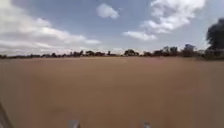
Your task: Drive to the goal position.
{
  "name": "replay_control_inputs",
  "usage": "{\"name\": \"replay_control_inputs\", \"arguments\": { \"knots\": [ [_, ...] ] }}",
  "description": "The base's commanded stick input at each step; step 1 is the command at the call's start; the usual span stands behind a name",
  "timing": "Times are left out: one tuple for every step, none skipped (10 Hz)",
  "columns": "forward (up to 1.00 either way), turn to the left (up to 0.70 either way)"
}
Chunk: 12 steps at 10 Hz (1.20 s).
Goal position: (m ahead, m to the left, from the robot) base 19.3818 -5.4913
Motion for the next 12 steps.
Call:
{"name": "replay_control_inputs", "arguments": {
  "knots": [
    [0.7,0.0],
    [0.7,0.0],
    [0.7,0.0],
    [0.7,0.0],
    [0.7,0.0],
    [0.7,0.0],
    [0.7,0.0],
    [0.7,0.0],
    [0.7,0.0],
    [0.7,0.0],
    [0.7,0.0],
    [0.7,0.0]
  ]
}}
